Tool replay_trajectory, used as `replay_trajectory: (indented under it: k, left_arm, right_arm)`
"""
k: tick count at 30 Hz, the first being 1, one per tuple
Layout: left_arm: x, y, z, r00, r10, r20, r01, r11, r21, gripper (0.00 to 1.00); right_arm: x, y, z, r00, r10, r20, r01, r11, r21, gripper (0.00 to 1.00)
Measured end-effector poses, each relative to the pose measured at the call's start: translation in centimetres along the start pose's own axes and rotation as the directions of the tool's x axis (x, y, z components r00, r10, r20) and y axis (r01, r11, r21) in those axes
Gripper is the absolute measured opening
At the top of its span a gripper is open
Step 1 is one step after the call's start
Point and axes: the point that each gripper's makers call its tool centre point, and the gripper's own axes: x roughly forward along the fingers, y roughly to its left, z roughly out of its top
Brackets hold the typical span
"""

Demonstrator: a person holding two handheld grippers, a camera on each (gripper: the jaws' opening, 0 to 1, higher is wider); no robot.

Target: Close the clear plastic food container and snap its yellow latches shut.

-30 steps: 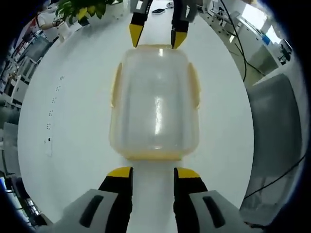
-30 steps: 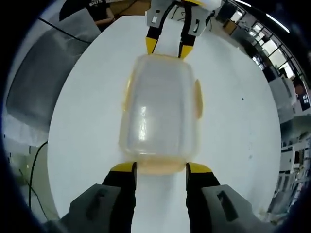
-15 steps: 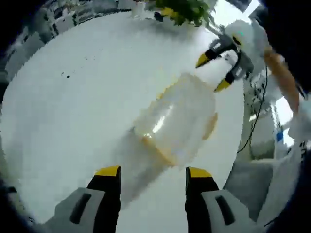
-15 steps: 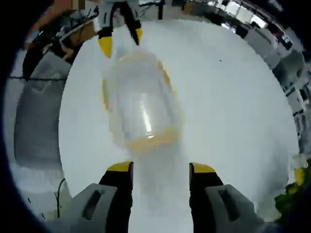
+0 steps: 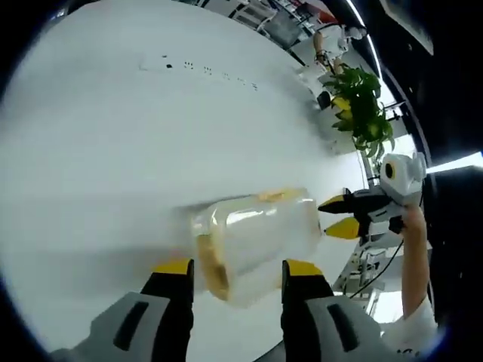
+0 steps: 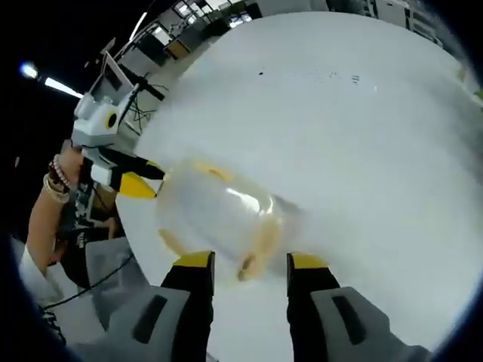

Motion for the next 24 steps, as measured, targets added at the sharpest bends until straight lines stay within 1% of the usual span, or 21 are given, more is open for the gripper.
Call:
replay_trajectory:
  k: [1,3,4,5,6,7,8,9,10,12,14,16,20,22,24]
  left_arm:
    - [0.1,-0.4,0.1,1.0,-0.015,0.006,0.015,1.0,-0.015,0.33]
    - [0.4,-0.1,0.0,1.0,0.009,-0.003,-0.009,1.0,0.002,0.28]
    - [0.5,-0.1,-0.2,1.0,0.014,-0.012,-0.014,1.0,0.009,0.24]
    - [0.6,0.0,-0.3,0.999,0.023,-0.023,-0.022,1.0,0.016,0.22]
    - [0.7,0.0,-0.4,0.999,0.026,-0.027,-0.026,1.0,0.017,0.21]
    - [0.7,0.2,-0.4,0.999,0.036,-0.028,-0.035,0.999,0.023,0.2]
    - [0.7,0.5,-0.4,0.998,0.058,-0.034,-0.056,0.998,0.041,0.18]
    - [0.7,0.4,-0.3,0.998,0.045,-0.032,-0.044,0.998,0.041,0.18]
    - [0.6,0.5,-0.3,0.998,0.05,-0.036,-0.049,0.998,0.03,0.18]
    - [0.7,0.5,-0.3,0.998,0.05,-0.04,-0.049,0.998,0.033,0.18]
    - [0.7,0.5,-0.3,0.998,0.045,-0.046,-0.042,0.998,0.057,0.18]
    - [0.7,0.7,-0.3,0.998,0.037,-0.044,-0.036,0.999,0.027,0.17]
    - [0.7,0.6,-0.3,0.998,0.043,-0.036,-0.043,0.999,0.023,0.16]
    - [0.7,0.6,-0.4,0.999,0.039,-0.037,-0.04,0.999,-0.019,0.15]
    - [0.7,0.7,-0.3,0.999,0.036,-0.04,-0.037,0.999,-0.016,0.15]
  right_arm:
    - [0.1,0.2,-0.2,1.0,0.009,-0.005,-0.009,1.0,0.006,0.28]
    - [0.5,0.8,-0.6,1.0,0.024,-0.02,-0.024,1.0,0.011,0.26]
    - [0.7,0.6,-0.7,0.999,0.016,-0.046,-0.016,1.0,0.005,0.27]
    - [0.9,-0.1,-1.2,0.996,-0.034,-0.08,0.032,0.999,-0.031,0.26]
    - [0.9,0.0,-1.1,0.996,-0.036,-0.078,0.032,0.998,-0.046,0.27]
    - [0.9,0.3,-0.9,0.997,-0.022,-0.069,0.022,1.0,-0.006,0.27]
    - [0.9,0.2,-0.7,0.997,-0.026,-0.073,0.025,1.0,-0.014,0.27]
    - [0.9,0.2,-0.7,0.997,-0.026,-0.074,0.025,1.0,-0.014,0.27]
    - [0.9,0.1,-0.6,0.997,-0.026,-0.078,0.025,1.0,-0.013,0.27]
    - [0.9,0.1,-0.6,0.996,-0.022,-0.082,0.021,1.0,-0.009,0.26]
    - [1.0,0.0,-0.6,0.996,-0.015,-0.084,0.015,1.0,0.0,0.26]
    - [1.0,0.1,-0.6,0.996,-0.014,-0.086,0.014,1.0,0.003,0.26]
    - [1.1,0.1,-0.6,0.996,-0.029,-0.087,0.029,1.0,-0.003,0.26]
    - [1.1,0.2,-0.6,0.996,-0.033,-0.089,0.033,0.999,0.003,0.26]
    - [1.2,0.2,-0.7,0.995,-0.038,-0.089,0.039,0.999,0.004,0.26]
